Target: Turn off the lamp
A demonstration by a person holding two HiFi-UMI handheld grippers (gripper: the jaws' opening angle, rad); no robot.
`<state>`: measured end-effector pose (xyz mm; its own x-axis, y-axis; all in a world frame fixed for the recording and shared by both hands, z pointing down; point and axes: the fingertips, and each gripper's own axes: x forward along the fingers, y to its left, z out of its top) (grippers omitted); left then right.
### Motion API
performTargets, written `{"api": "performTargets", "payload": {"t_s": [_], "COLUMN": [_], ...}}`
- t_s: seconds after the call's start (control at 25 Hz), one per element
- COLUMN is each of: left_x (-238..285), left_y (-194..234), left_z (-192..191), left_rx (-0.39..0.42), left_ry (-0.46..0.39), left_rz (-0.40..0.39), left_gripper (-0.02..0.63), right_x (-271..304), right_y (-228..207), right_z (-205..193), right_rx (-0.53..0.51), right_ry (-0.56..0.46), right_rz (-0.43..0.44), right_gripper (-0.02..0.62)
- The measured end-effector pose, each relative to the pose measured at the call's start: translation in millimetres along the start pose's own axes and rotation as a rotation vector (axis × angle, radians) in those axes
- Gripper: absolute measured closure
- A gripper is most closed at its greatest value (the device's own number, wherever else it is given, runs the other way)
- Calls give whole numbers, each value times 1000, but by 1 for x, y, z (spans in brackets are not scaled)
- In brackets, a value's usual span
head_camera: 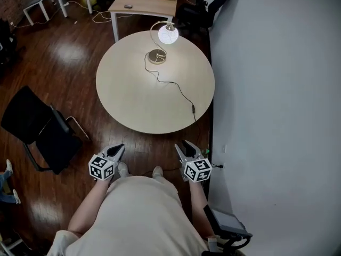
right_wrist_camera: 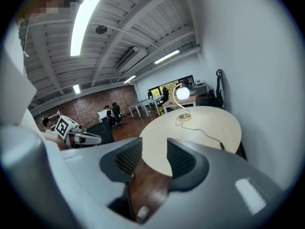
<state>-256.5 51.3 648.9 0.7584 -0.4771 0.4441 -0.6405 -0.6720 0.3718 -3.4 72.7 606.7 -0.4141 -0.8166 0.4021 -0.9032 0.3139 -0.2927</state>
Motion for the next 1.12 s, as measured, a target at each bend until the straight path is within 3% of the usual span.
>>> {"api": "performTargets", "payload": {"t_s": [0.24, 0.44, 0.8, 1.12], "left_x": [-11, -19, -16, -17], "left_y": [39, 30, 45, 31], "left_z": [8, 20, 18, 11], "left_rx": [15, 30, 31, 17], "left_ry": [-10, 15, 14, 41], "left_rz": [-7, -61, -86, -91], "left_gripper": [606, 606, 606, 606], "right_x": [66, 61, 64, 44], "right_y": [31, 50, 51, 47], "right_z": [-11, -8, -1, -7], "right_rx": [-65, -185, -276, -229], "right_ry": [139, 258, 273, 224], "right_rz": [34, -33, -101, -122], "right_gripper": [430, 430, 460, 485]}}
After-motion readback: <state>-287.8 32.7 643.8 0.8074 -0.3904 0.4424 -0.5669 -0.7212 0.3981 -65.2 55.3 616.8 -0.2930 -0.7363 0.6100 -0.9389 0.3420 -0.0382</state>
